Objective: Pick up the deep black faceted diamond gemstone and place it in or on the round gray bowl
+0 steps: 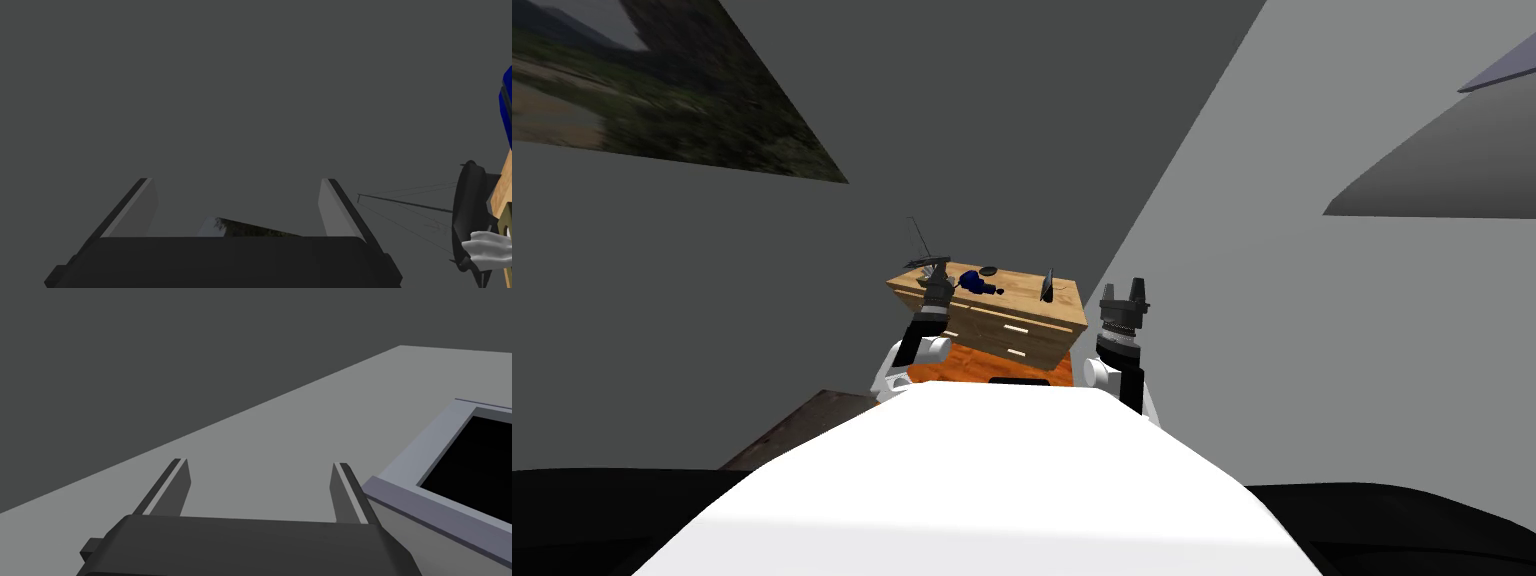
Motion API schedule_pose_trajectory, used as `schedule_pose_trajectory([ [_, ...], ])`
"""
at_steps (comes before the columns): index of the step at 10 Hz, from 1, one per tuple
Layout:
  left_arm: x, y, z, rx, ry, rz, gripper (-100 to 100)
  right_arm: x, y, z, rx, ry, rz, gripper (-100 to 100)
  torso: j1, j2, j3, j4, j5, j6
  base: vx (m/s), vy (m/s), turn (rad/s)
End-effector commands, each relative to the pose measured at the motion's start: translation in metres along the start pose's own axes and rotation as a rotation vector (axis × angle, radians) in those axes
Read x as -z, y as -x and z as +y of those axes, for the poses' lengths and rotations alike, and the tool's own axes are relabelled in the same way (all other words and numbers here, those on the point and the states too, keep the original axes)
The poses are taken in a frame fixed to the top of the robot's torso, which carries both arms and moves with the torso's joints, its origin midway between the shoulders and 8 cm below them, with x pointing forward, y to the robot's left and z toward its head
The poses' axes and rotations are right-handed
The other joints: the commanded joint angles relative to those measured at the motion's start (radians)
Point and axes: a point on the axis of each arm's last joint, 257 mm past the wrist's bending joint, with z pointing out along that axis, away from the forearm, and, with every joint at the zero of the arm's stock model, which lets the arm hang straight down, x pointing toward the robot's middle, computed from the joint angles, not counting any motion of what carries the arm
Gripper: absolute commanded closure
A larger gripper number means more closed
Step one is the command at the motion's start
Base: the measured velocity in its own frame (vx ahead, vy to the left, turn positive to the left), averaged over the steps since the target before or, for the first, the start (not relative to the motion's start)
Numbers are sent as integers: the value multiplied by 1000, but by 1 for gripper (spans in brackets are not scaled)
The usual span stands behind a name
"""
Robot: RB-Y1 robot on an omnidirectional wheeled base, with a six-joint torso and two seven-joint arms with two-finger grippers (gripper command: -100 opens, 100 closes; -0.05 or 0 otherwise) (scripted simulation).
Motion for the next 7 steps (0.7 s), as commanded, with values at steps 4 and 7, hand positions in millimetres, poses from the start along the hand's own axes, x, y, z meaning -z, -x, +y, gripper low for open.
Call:
schedule_pose_trajectory([
  [4, -16, 5, 22, -58, 72, 0, -100, 0, 0, 0, 0, 0, 0, 0, 0, 0, 0, 0, 0, 0, -44, -41, -41],
  [7, -31, 11, 43, -105, 138, -4, -100, 0, 0, 0, 0, 0, 0, 0, 0, -1, -1, 0, 0, 0, -38, -46, -47],
])
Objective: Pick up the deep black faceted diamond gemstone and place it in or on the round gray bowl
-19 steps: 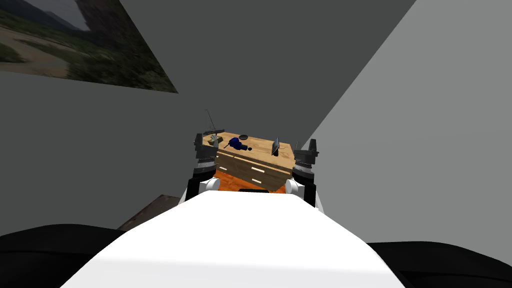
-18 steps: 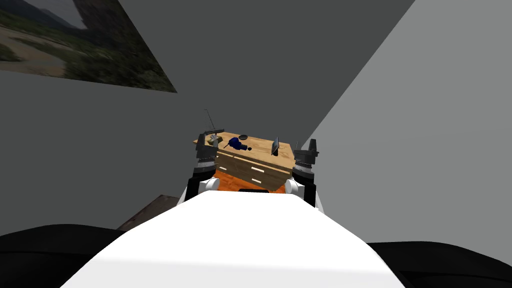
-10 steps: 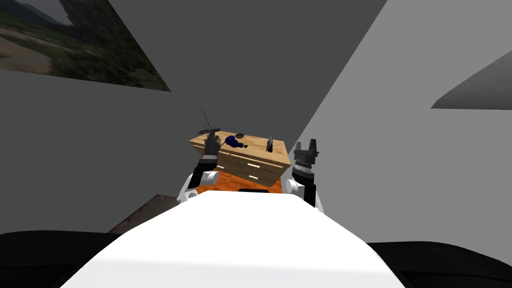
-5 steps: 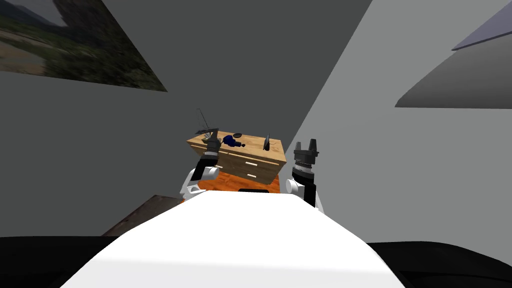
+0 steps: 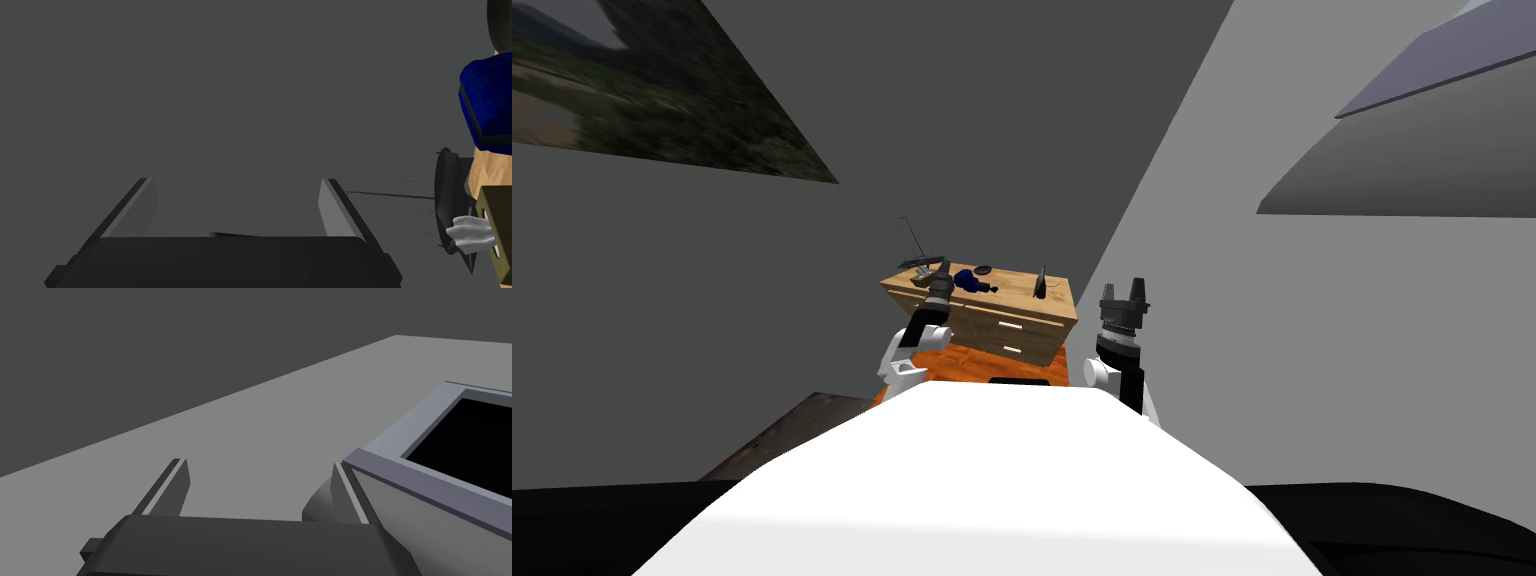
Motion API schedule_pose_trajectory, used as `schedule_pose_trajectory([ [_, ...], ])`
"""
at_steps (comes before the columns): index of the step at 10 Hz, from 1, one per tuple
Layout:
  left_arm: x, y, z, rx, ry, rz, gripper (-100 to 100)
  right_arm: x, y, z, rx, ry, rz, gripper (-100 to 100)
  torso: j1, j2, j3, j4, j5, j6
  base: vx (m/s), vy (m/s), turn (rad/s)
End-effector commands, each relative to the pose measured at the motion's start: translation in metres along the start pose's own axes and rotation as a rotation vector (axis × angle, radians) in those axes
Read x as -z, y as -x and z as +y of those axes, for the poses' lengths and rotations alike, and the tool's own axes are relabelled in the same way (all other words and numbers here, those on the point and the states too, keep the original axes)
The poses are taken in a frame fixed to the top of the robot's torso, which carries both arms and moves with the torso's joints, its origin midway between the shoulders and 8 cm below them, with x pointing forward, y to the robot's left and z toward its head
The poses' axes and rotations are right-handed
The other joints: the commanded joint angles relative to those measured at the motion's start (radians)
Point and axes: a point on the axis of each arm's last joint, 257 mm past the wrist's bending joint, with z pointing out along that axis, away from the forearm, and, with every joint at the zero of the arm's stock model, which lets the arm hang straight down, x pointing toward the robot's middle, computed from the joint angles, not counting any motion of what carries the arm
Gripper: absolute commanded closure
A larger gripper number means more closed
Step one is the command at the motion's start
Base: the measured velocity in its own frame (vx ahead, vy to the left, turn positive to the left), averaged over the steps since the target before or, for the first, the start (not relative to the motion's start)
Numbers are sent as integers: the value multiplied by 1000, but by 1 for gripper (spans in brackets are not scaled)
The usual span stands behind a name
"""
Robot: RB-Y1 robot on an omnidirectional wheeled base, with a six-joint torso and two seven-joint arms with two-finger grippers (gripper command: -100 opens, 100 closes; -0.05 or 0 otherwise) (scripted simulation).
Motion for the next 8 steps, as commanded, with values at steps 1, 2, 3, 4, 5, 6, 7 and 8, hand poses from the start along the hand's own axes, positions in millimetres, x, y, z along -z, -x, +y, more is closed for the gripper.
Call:
schedule_pose_trajectory([
  [1, -4, 0, 8, -12, 27, 1, -100, 0, 0, 0, 0, 0, 0, 0, 0, 0, 0, 0, 0, 0, -33, -37, -29],
  [2, -12, 3, 18, -32, 59, -3, -100, 0, 0, 0, 0, 0, 0, 0, 0, 0, 0, 0, 0, 0, -34, -59, -59],
  [3, -12, 2, 20, -32, 68, -1, -100, 0, 0, 0, 0, 0, 0, 0, -1, 0, 0, 0, 0, 0, -26, -46, -25],
  [4, -20, 5, 30, -49, 100, -5, -100, 0, 0, 0, 0, 0, 0, 0, 0, 0, 0, 0, 0, 0, -37, -45, -53],
  [5, -20, 5, 32, -49, 112, -3, -100, 0, 0, 0, 0, 0, 0, 0, 0, 0, 0, 0, 0, 0, -27, -40, -34],
  [6, -28, 8, 42, -63, 144, -8, -100, 0, 0, 0, 0, 0, 0, 0, 0, -1, 0, 0, 0, 0, -13, -42, -55],
  [7, -27, 7, 45, -62, 158, -5, -100, 0, 0, 0, 0, 0, 0, 0, 0, -1, -1, 0, 0, 0, -13, -38, -26],
  [8, -35, 11, 54, -73, 188, -11, -100, 0, 0, 0, 0, 0, 0, 0, 1, -1, -1, 0, 0, 0, -17, -52, -51],
])
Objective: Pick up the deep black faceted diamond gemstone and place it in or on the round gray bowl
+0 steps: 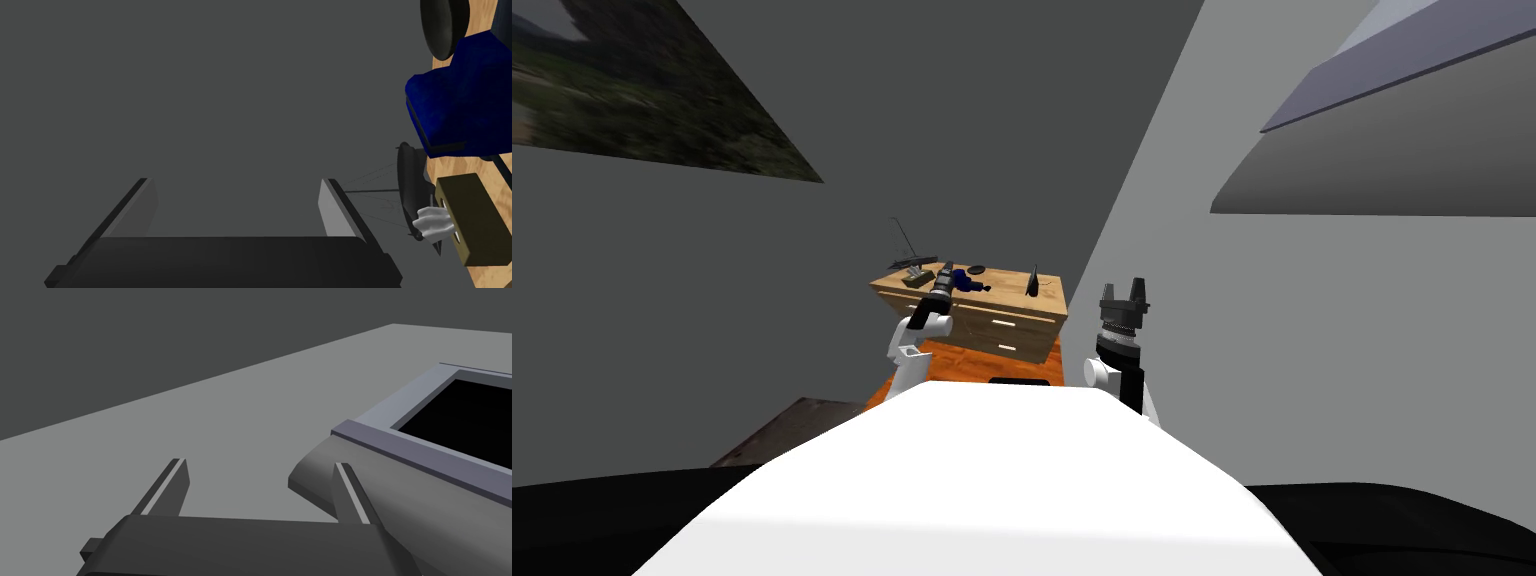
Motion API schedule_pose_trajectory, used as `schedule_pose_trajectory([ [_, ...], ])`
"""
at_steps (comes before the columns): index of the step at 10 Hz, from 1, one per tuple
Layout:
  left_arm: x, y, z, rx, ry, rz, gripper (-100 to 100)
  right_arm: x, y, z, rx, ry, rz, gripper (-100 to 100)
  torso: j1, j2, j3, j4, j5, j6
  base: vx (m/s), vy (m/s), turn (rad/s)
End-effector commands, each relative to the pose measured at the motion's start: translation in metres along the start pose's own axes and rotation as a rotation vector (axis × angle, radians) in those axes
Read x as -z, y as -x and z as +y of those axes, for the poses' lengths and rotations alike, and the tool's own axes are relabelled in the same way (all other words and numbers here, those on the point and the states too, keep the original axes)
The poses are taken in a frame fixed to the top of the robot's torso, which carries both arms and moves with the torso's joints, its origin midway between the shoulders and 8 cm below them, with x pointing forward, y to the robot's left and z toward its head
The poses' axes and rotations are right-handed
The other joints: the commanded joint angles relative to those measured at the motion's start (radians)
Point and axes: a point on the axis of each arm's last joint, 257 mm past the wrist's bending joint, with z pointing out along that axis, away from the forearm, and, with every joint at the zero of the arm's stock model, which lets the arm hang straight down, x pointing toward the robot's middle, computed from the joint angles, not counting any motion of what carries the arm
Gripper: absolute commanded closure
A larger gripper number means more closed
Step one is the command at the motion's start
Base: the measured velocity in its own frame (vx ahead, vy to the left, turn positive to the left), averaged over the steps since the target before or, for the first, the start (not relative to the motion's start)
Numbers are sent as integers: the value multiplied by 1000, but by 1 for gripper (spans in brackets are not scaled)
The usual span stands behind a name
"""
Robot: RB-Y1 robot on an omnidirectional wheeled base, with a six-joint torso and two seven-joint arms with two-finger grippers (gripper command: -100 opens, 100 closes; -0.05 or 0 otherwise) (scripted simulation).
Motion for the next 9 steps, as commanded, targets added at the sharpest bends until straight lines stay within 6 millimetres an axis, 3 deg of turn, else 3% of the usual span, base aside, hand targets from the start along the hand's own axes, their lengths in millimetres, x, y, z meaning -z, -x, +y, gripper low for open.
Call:
schedule_pose_trajectory([
  [1, -2, 0, 10, -5, 40, 3, -100, 0, 0, 0, 0, 0, 0, 0, 0, 0, 0, 0, 0, 0, -12, -40, -30],
  [9, -27, 5, 67, -12, 260, 3, -100, 0, 0, 0, 0, 0, 0, 0, 1, -2, -1, 0, 0, 0, 5, -38, -37],
])
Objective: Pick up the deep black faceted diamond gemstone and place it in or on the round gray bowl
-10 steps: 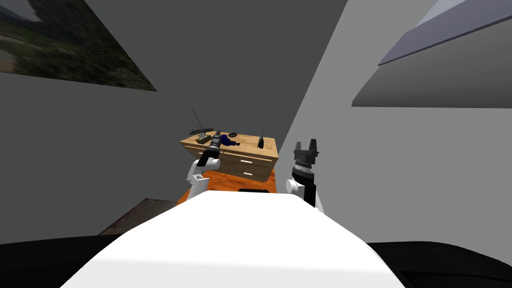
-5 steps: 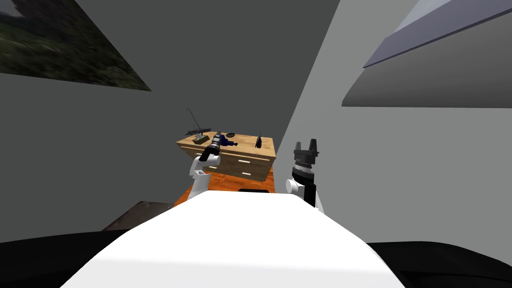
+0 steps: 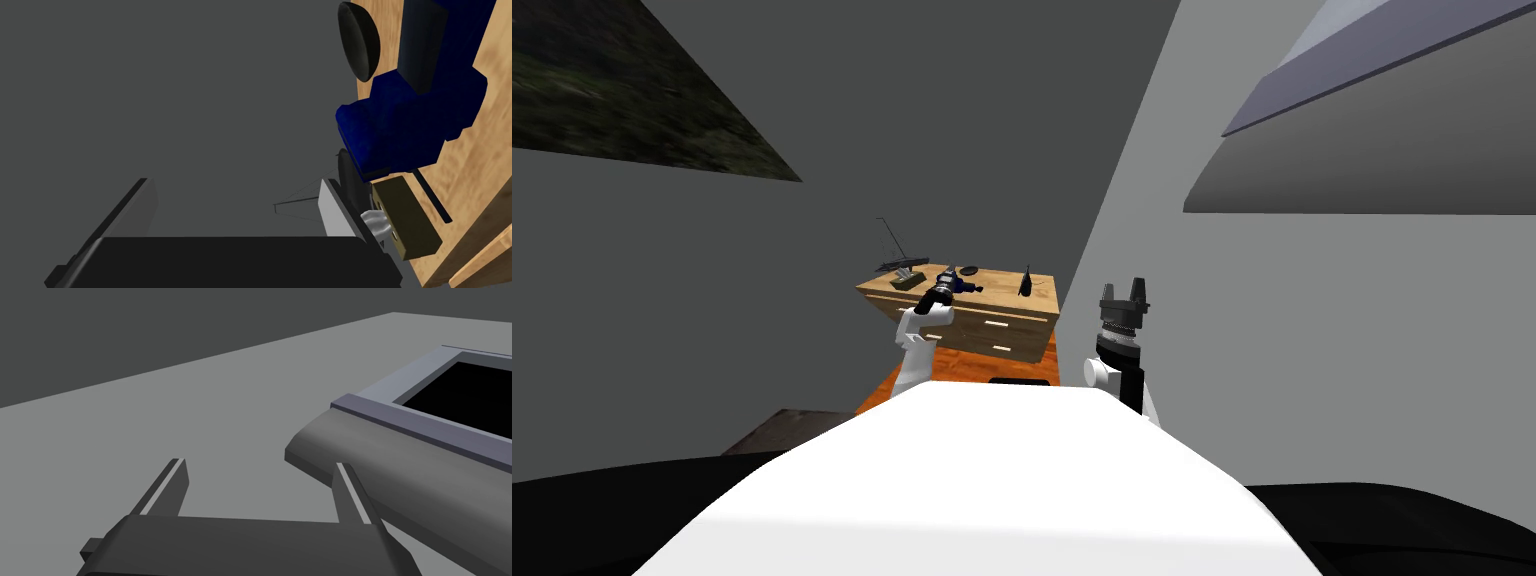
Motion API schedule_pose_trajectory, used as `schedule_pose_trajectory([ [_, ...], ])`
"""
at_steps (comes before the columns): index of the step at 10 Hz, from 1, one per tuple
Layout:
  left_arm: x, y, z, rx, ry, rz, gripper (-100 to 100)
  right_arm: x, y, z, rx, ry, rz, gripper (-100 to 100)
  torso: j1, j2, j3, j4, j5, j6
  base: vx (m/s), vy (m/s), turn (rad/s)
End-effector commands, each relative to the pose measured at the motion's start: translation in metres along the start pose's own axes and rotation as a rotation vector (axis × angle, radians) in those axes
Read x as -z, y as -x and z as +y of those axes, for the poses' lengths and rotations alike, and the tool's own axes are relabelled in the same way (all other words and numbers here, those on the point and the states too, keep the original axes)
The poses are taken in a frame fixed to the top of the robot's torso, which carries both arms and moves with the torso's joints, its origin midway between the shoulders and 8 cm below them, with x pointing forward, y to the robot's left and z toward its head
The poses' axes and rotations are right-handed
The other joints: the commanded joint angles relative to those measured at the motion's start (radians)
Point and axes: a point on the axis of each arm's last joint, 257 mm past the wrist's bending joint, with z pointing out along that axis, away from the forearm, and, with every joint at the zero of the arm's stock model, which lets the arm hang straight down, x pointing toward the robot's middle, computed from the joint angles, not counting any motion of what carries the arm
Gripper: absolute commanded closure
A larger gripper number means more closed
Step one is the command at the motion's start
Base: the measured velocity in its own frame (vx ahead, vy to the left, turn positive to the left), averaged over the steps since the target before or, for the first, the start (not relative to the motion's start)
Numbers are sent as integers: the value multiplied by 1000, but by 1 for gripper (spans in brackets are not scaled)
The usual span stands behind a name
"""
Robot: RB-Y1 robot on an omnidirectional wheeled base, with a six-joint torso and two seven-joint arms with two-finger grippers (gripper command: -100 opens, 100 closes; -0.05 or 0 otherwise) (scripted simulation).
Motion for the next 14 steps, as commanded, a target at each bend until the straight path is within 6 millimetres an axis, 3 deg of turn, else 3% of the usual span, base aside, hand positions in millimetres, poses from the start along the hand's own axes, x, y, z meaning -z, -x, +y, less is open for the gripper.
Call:
schedule_pose_trajectory([
  [1, -8, 3, 11, 7, 51, -1, -100, 0, 0, 0, 0, 0, 0, 0, 0, 0, 0, 0, 0, 0, 18, -38, -43],
  [7, -23, 1, 55, 40, 236, 9, -100, 0, 0, 0, 0, 0, 0, 0, 0, -1, 0, 0, 0, 0, 29, -29, -28],
  [14, -26, -3, 100, 87, 426, 21, -100, 0, 0, 0, 0, 0, 0, 0, 1, -2, -1, 0, 0, 0, 42, -18, -22],
])
